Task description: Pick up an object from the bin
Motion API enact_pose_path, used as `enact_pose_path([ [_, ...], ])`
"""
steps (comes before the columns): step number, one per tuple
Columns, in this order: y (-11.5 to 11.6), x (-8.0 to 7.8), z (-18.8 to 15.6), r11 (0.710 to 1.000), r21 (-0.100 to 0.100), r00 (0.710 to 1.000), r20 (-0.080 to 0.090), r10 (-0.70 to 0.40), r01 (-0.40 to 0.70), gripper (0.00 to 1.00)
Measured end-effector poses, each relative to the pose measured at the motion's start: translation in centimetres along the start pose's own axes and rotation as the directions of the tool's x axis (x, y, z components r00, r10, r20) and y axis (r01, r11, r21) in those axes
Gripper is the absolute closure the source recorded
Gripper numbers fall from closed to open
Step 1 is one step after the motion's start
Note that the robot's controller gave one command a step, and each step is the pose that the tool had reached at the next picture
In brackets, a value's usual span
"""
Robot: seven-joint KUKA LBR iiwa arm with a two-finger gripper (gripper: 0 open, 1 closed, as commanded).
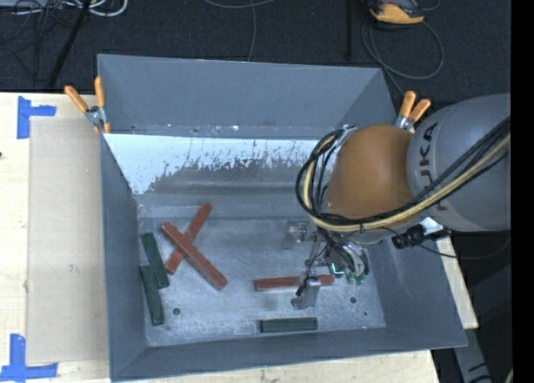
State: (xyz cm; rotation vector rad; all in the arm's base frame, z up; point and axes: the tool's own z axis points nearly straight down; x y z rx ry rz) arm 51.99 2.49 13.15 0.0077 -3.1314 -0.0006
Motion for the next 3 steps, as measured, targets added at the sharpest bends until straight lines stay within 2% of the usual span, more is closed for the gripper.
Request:
enact_pose_path([
  [1,-0.1,-3.6,6.4,0.933,0.003,0.933,0.007,-0.361,0.361,0.00],
  [2,-0.1,-3.7,6.2,0.934,0.003,0.934,0.009,-0.357,0.357,1.00],
  [3,-1.5,2.5,-9.5,0.859,0.008,0.859,0.013,-0.512,0.512,1.00],
])
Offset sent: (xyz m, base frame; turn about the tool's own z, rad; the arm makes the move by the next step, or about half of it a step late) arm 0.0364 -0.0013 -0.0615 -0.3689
